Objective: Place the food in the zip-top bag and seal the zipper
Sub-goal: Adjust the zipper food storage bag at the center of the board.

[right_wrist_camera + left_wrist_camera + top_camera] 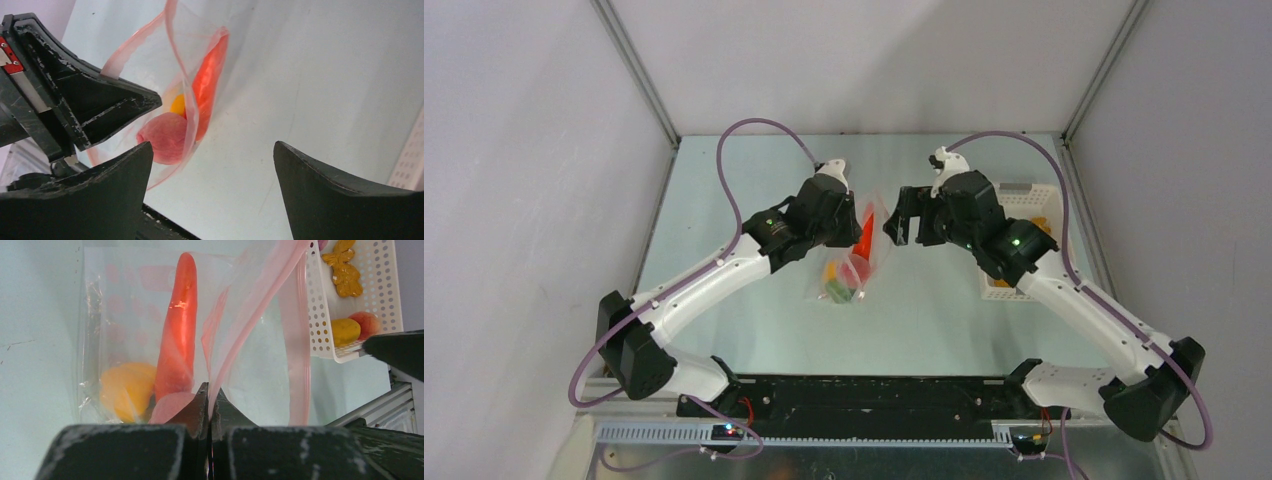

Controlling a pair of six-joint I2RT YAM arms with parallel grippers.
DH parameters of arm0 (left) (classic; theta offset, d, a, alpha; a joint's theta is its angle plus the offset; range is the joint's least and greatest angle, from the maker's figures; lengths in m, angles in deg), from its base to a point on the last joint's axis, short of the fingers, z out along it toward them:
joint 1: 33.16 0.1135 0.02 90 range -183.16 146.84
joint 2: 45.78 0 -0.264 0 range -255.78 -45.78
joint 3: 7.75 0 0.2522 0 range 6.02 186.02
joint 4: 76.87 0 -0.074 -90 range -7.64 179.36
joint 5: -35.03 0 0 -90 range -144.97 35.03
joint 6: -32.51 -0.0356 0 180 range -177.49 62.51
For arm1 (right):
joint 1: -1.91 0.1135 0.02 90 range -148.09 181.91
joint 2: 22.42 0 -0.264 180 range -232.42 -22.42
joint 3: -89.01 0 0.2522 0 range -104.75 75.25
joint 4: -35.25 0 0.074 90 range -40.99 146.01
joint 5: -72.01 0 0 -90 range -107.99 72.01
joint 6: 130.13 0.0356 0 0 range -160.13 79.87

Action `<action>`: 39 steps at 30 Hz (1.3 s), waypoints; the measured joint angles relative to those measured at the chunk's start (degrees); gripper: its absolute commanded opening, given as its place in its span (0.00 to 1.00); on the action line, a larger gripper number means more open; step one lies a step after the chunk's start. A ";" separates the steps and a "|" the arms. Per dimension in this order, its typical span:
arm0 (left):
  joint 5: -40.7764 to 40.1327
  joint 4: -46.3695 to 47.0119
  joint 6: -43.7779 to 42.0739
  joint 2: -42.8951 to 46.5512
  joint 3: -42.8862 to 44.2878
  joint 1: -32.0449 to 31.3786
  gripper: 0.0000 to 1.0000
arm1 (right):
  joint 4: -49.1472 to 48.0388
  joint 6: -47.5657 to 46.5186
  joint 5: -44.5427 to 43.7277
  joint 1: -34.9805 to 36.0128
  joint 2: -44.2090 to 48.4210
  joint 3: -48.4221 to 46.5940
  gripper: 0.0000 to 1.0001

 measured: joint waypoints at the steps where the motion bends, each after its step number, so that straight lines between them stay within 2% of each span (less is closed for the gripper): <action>1: 0.00 0.00 0.00 0.00 0.00 0.00 0.00 | -0.61 0.48 0.33 0.02 -0.50 0.00 0.84; 5: 0.11 0.11 0.00 0.00 0.00 0.00 0.00 | -3.74 3.65 1.62 0.20 -4.72 0.00 0.70; 7: 0.04 0.13 0.02 0.00 0.00 0.00 0.00 | -4.57 4.90 2.34 0.26 -6.78 0.04 0.59; 8: -0.07 0.13 0.00 0.00 0.00 0.00 0.00 | -4.92 5.46 2.95 0.44 -7.82 0.07 0.47; 9: -0.15 0.11 0.00 0.00 0.00 0.00 0.00 | -5.27 6.01 3.34 0.59 -8.74 0.09 0.39; 10: -0.52 0.04 0.00 0.00 0.00 0.00 0.00 | -5.33 6.38 3.82 0.90 -9.51 0.11 0.23; 11: -1.16 -0.09 -0.02 0.00 0.02 0.00 0.00 | -5.33 6.54 4.15 1.42 -9.99 0.11 0.15; 12: -1.95 -0.26 -0.02 0.00 0.04 0.02 0.00 | -5.33 6.32 4.31 1.99 -10.19 0.11 0.02; 18: -7.93 -3.02 -0.11 0.70 0.07 1.70 0.00 | -1.81 3.93 1.88 4.66 -9.42 -2.43 0.00; 23: -13.33 -5.77 -1.22 4.26 0.48 4.48 0.00 | 1.05 1.42 0.13 2.71 -5.68 -3.91 0.00; 29: -16.68 -6.14 -3.80 10.45 3.32 4.39 0.02 | -2.51 -0.61 8.44 2.36 -2.75 -4.90 0.00; 34: -16.79 -6.08 -5.03 13.44 3.63 4.39 0.04 | -4.13 -0.94 11.85 2.10 -3.17 -4.98 0.00; 39: -13.09 -5.46 -4.90 10.60 2.97 4.37 0.00 | -4.20 1.16 9.62 -0.81 -3.43 -1.62 0.03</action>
